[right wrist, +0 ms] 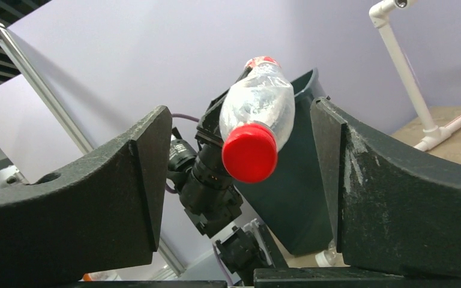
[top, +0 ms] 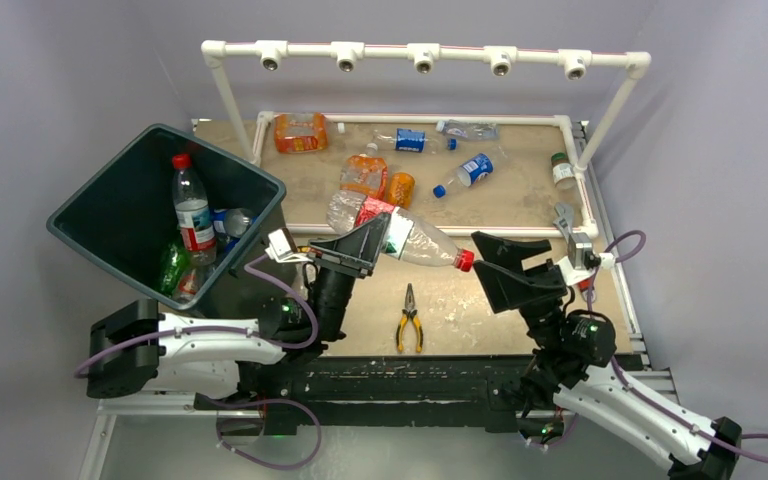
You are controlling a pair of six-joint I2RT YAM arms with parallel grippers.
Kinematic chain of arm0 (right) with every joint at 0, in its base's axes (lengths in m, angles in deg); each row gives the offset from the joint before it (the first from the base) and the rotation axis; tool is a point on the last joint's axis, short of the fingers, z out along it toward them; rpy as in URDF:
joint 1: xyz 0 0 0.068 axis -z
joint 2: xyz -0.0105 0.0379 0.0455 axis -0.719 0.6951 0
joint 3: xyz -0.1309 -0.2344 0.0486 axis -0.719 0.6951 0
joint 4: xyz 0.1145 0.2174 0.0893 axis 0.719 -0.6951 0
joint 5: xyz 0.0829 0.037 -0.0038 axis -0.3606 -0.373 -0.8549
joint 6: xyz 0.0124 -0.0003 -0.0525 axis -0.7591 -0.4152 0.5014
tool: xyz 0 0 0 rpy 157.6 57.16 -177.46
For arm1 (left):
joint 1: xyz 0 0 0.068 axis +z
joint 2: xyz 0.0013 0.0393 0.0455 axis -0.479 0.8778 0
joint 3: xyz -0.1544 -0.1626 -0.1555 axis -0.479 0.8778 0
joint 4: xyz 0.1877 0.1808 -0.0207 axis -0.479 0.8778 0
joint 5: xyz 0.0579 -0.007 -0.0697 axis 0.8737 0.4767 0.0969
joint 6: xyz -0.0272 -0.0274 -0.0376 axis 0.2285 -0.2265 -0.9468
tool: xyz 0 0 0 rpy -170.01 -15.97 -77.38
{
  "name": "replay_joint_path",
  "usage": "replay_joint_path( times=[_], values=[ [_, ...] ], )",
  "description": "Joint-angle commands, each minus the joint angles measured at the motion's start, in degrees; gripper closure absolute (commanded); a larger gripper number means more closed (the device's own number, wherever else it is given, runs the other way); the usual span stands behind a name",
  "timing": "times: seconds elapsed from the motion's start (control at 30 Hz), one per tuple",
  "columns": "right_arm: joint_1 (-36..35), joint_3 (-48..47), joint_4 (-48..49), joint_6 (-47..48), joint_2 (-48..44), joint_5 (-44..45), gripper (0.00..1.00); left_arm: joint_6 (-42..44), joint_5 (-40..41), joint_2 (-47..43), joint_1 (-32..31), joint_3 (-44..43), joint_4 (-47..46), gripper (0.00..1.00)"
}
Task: Put the plastic bottles in the bin
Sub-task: Pick up the plastic bottle at the center of the board.
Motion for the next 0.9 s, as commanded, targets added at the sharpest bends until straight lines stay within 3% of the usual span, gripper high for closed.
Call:
replay_joint_path(
  times=[0.0, 0.23, 0.63, 0.7, 0.8, 0.87],
  values=[
    [-0.08, -0.97, 3.07, -1.16, 1.09, 0.11, 0.19, -1.47, -1.26, 1.07, -0.25, -1.24, -11.68, 0.88],
    [-0.08, -1.29, 1.4, -2.28, 1.78, -2.93, 0.12, 0.84, -0.91, 1.51, -0.25, -1.83, -13.22, 0.89],
    [-0.08, 0.18, -1.8, -4.06, 2.65, -2.33, 0.21, 1.88, -1.83, 1.83, -0.3, -2.55, -14.63, 0.91],
    [-0.08, 0.45, -2.08, -4.08, 2.59, -1.81, 0.27, 1.85, -2.13, 1.64, -0.34, -2.36, -14.6, 0.91],
    [-0.08, 0.83, -2.18, -4.67, 2.76, -1.46, 0.45, 1.99, -2.18, 1.63, -0.34, -2.35, -14.72, 0.92],
    [-0.08, 0.95, -2.1, -5.11, 2.96, -1.35, 0.52, 1.96, -2.24, 1.63, -0.34, -2.25, -14.89, 0.92]
  ],
)
